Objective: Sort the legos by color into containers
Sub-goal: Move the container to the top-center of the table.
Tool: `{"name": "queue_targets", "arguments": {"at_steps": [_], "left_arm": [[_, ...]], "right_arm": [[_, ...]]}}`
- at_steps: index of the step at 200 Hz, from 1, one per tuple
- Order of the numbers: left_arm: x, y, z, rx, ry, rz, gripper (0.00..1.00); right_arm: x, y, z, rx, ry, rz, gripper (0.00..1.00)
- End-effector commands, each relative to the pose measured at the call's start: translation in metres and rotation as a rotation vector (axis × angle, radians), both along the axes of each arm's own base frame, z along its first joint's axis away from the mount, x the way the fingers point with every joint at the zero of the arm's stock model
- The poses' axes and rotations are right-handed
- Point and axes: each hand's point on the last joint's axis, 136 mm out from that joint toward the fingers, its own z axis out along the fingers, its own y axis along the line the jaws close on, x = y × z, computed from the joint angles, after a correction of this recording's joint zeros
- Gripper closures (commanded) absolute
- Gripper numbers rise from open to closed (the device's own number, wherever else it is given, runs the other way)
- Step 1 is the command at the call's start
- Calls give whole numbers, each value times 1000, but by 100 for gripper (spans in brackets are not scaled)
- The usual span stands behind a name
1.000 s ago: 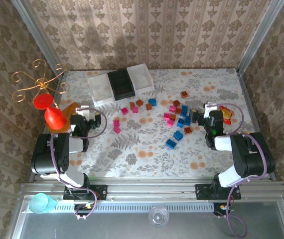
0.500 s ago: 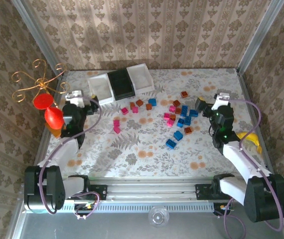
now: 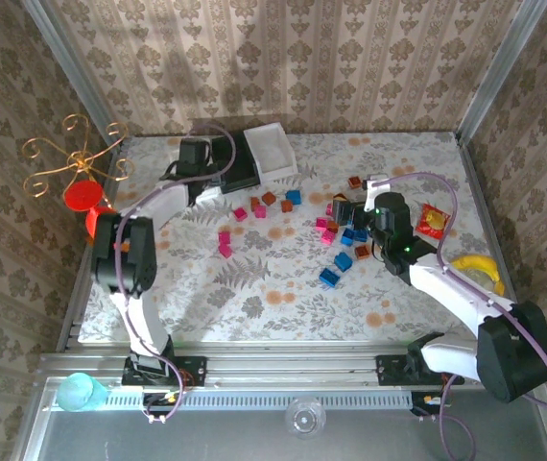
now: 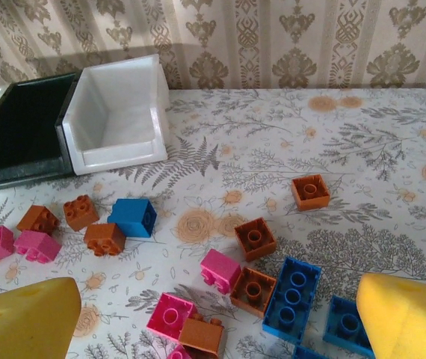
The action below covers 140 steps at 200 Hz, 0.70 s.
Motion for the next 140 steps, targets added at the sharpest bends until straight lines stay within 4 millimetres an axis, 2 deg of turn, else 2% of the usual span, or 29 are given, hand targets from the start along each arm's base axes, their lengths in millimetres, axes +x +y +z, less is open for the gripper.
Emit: {"name": "queue_targets", "arguments": {"at_steps": [1, 31, 61, 97, 140], "left_arm": [[5, 3, -27, 24, 141, 17, 26], [29, 2, -40, 34, 186, 26, 36], [40, -7, -48, 35, 192, 4, 49], [47, -33, -62, 9, 210, -70, 58], [56, -69, -64, 35, 212, -147, 64]], "right_arm": [[1, -1, 4, 22, -2, -25, 3], [0, 0, 0, 31, 16, -21, 2], [-1, -2, -9, 31, 40, -34, 2], [1, 0, -19, 46, 73, -36, 1], [4, 5, -24, 60, 94, -26, 1]]}}
